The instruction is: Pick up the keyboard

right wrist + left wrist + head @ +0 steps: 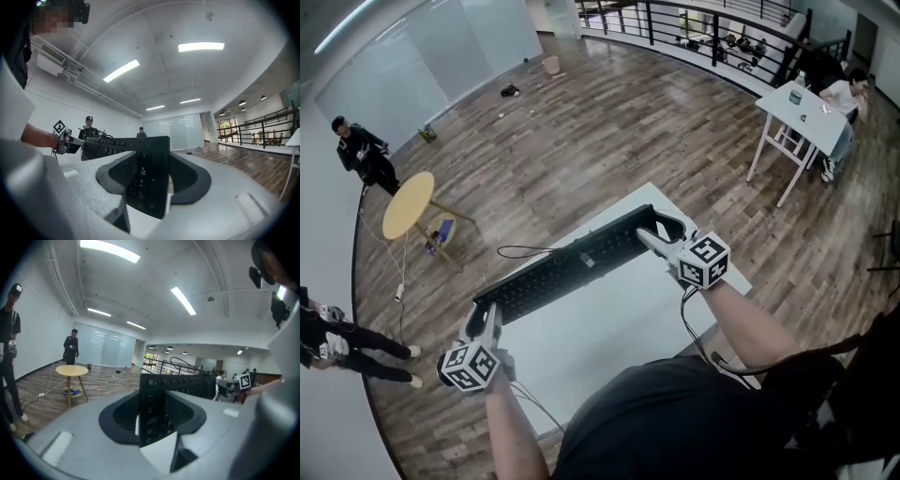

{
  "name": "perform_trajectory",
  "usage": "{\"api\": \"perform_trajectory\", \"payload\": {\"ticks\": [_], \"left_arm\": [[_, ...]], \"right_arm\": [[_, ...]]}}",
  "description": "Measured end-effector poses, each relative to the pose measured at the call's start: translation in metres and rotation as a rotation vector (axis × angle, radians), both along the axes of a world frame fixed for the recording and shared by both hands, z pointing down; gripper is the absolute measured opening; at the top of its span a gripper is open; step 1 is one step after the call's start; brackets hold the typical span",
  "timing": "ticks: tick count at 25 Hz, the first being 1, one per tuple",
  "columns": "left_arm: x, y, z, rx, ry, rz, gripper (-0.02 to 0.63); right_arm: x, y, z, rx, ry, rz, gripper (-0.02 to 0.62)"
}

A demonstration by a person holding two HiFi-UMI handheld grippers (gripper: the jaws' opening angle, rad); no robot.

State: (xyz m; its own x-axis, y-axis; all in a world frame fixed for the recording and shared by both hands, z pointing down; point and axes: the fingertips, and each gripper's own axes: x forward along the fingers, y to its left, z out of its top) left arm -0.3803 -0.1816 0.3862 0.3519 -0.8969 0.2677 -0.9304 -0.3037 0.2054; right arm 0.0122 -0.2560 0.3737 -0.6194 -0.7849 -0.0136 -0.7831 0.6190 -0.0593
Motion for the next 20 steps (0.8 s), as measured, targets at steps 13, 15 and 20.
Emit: {"api": "perform_trajectory", "payload": {"ticks": [13,15,20], "left_arm": [[-0.006,0.006,0.02,-0.05,0.026,-0.014,0.173],[-0.006,0.008,0.023,-0.059,0.029,-0.019,0.173],[-0.003,0.01,0.029,-0.072,0.031,-0.023,0.173]], "right_arm": [[-0.008,-0.002,0.021,-0.05,0.01,-0.018,0.209],[-0.008,-0.001,0.024,-0.058,0.012,-0.023,0.209],[-0.005,0.002,0.031,-0.076,0.007,-0.025,0.207]]}}
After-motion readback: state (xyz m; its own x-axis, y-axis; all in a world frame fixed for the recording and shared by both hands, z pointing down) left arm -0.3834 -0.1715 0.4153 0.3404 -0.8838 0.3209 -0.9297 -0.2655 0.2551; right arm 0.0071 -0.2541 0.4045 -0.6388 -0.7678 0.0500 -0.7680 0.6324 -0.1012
